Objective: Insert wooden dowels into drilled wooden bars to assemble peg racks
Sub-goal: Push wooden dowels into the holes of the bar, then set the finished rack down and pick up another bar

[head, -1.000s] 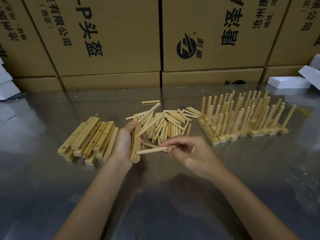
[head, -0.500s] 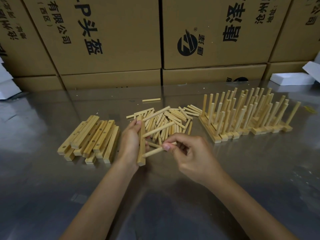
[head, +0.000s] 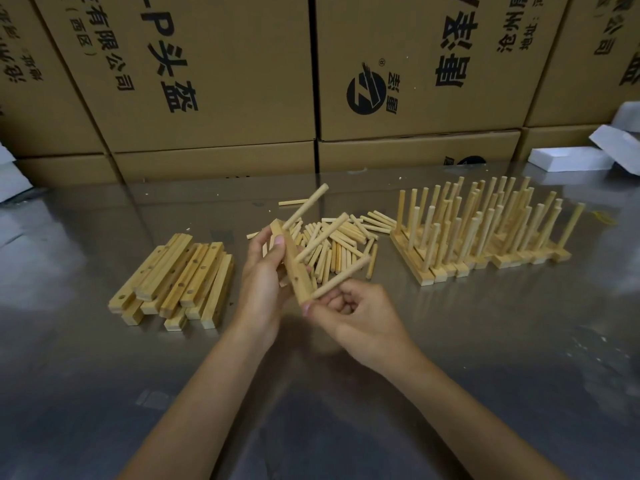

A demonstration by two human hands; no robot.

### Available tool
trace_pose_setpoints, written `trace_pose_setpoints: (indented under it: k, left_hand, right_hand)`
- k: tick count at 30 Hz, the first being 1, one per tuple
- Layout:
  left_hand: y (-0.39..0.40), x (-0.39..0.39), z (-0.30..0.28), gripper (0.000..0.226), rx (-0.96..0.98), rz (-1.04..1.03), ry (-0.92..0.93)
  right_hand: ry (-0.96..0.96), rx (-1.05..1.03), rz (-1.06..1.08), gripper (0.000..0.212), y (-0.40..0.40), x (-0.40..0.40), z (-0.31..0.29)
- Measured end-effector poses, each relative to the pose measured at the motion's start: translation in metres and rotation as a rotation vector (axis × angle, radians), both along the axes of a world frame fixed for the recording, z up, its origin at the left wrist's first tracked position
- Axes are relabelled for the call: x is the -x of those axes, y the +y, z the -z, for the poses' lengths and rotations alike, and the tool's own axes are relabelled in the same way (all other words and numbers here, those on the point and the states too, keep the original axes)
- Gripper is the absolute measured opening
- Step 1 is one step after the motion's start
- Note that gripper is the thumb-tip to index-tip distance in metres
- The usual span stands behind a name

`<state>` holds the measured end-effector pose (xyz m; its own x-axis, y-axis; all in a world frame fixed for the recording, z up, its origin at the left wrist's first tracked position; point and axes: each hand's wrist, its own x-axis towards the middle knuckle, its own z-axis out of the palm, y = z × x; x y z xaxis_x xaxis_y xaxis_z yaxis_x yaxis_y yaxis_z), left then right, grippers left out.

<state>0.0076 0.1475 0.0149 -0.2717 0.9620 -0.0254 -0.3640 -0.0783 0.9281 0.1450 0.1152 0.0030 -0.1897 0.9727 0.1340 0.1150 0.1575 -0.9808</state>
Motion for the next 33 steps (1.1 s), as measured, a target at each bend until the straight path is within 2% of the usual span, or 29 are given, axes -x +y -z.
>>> trace_pose_setpoints:
  k: [2, 5, 8, 12, 17, 19, 20, 22, 24, 26, 30, 33]
  left_hand:
    - [0.001, 0.002, 0.000, 0.041, 0.000, 0.063, 0.021]
    - [0.002, 0.006, 0.001, 0.053, 0.041, 0.086, 0.063]
    - [0.003, 0.009, 0.001, 0.047, 0.065, 0.061, 0.100]
    - [0.003, 0.013, 0.000, 0.035, 0.089, 0.015, 0.130]
    - [0.002, 0.014, -0.004, 0.022, 0.090, -0.074, 0.248]
    - [0.001, 0.017, -0.006, 0.024, 0.043, -0.139, 0.459]
    - [0.000, 0.021, -0.007, 0.023, 0.008, -0.201, 0.625]
    - [-0.002, 0.034, -0.012, 0.022, -0.074, -0.396, 1.001]
    - [-0.004, 0.052, -0.018, 0.024, -0.086, -0.611, 1.278]
    - [-0.004, 0.070, -0.020, 0.031, 0.059, -0.708, 1.431]
    - [-0.006, 0.090, -0.015, 0.045, 0.462, -0.610, 1.618]
    - [-0.002, 0.088, -0.007, 0.042, 0.440, -0.536, 1.762]
  right_hand:
    - [-0.029, -0.022, 0.109, 0.016, 0.011, -0.012, -0.004]
    - [-0.244, -0.130, 0.329, 0.023, 0.029, -0.040, -0.004]
    - [-0.443, -0.189, 0.482, 0.023, 0.045, -0.070, 0.001]
    - [-0.710, -0.080, 0.519, 0.024, 0.056, -0.089, 0.011]
    - [-0.849, -0.058, 0.537, 0.027, 0.054, -0.092, 0.009]
    - [-0.911, -0.033, 0.541, 0.029, 0.053, -0.093, 0.006]
    - [-0.939, -0.011, 0.535, 0.032, 0.052, -0.094, 0.004]
    - [-0.977, 0.016, 0.490, 0.039, 0.051, -0.094, 0.002]
    - [-1.002, 0.004, 0.419, 0.041, 0.048, -0.091, 0.001]
    - [-0.999, -0.035, 0.344, 0.042, 0.045, -0.082, 0.003]
    - [-0.964, -0.165, 0.252, 0.044, 0.040, -0.061, 0.014]
    - [-0.923, -0.253, 0.233, 0.048, 0.037, -0.051, 0.020]
